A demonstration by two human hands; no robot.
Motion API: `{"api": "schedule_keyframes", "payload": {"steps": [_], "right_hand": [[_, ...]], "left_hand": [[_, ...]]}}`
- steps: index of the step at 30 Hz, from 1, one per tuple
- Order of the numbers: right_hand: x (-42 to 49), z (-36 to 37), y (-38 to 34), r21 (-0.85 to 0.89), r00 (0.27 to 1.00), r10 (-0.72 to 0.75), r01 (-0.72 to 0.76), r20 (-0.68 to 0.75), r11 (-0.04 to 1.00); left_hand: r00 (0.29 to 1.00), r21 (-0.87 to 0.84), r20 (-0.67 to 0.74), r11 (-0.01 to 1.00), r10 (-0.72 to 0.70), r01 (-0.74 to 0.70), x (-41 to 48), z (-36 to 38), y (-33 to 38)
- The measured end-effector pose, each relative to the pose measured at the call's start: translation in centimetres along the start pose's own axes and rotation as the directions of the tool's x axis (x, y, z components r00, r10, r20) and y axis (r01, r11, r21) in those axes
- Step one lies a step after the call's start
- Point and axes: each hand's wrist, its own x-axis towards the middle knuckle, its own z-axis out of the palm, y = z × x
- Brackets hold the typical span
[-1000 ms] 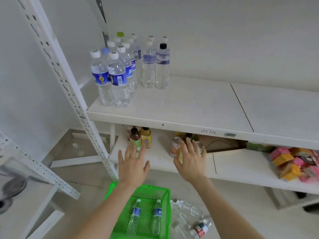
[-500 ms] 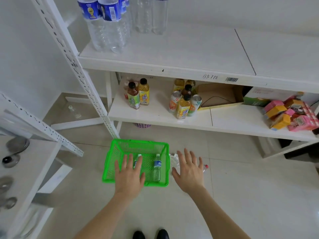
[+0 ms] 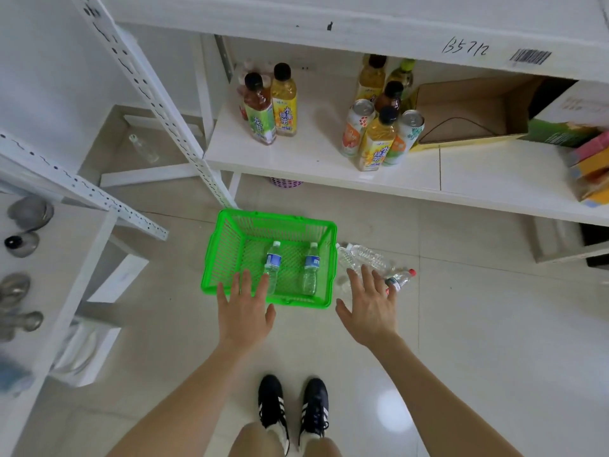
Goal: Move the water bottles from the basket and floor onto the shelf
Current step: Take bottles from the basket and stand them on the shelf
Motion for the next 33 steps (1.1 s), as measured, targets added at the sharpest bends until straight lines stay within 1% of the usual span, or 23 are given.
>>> {"api": "schedule_keyframes", "payload": {"steps": [6, 8, 10, 14, 17, 22, 25, 30, 33], "right_hand": [[4.2, 3.3, -2.6, 0.028, 0.999, -0.018, 0.017, 0.048, 0.999], [6.4, 5.0, -3.5, 0.046, 0.998, 0.005, -0.008, 0.063, 0.999], [8.9, 7.3, -4.3, 0.077, 0.994, 0.045, -0.052, 0.099, 0.996], [14.0, 13.4, -5.6, 0.152, 0.982, 0.120, -0.142, 0.145, 0.978], [17.3, 18.7, -6.0, 0.203, 0.973, 0.153, -0.187, 0.172, 0.961], [23.2, 28.7, -5.1, 0.272, 0.958, 0.192, -0.247, 0.215, 0.930], [25.9, 33.8, -4.5, 0.333, 0.947, 0.226, -0.294, 0.226, 0.896], [28.9, 40.0, -4.3, 0.392, 0.930, 0.282, -0.357, 0.236, 0.848], [30.2, 42.5, -4.4, 0.420, 0.912, 0.328, -0.406, 0.248, 0.812]], "left_hand": [[0.998, 0.025, 0.055, 1.000, -0.012, 0.011, 4.6, 3.0, -2.1], [0.998, 0.005, 0.061, 1.000, -0.003, 0.003, 6.9, 4.6, -3.1], [0.995, -0.005, 0.100, 1.000, 0.002, -0.001, 9.6, 6.8, -4.0], [0.991, -0.013, 0.136, 1.000, 0.019, -0.017, 14.6, 12.7, -4.5], [0.991, -0.041, 0.135, 0.999, 0.023, -0.018, 17.5, 18.3, -5.0], [0.982, -0.063, 0.190, 0.998, -0.009, 0.022, 22.4, 28.9, -5.7], [0.982, -0.089, 0.190, 0.996, -0.011, 0.028, 24.6, 34.4, -5.8], [0.961, -0.115, 0.276, 0.991, -0.028, 0.062, 27.5, 41.1, -5.8], [0.955, -0.200, 0.295, 0.977, -0.007, 0.069, 29.2, 43.3, -5.6]]}}
